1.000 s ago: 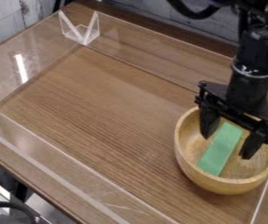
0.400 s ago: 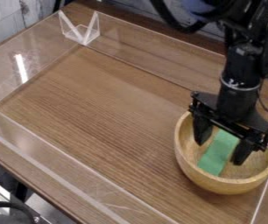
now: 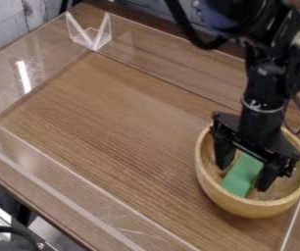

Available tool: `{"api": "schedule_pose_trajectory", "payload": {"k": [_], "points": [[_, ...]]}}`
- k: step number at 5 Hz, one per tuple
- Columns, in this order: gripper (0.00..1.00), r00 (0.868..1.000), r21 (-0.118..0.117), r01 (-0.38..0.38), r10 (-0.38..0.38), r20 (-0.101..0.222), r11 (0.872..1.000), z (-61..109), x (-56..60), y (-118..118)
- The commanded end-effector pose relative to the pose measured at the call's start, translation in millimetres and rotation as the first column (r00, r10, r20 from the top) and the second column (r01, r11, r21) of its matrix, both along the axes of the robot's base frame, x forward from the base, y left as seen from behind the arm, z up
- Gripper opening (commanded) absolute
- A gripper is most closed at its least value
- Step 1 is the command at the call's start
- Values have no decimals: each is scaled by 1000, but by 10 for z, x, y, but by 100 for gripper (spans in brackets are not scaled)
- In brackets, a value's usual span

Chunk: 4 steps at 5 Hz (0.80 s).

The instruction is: Remove the green block from inside the brown bowl and put it on the table

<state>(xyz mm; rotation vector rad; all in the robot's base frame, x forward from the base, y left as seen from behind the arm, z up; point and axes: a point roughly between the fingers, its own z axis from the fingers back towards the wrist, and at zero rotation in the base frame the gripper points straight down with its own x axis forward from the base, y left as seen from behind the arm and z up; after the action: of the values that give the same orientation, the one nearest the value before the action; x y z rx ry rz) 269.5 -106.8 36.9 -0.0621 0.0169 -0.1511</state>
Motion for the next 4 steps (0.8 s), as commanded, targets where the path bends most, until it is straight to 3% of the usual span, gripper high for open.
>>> {"api": "schedule_pose_trajectory", "payload": {"k": [1,2,4], "points": [[100,999,-18,-11,12,42,1000,40,75,17],[0,999,-20,-16,16,45,1000,18,77,12],[0,999,-28,-31,32,34,999,206,48,22]]}}
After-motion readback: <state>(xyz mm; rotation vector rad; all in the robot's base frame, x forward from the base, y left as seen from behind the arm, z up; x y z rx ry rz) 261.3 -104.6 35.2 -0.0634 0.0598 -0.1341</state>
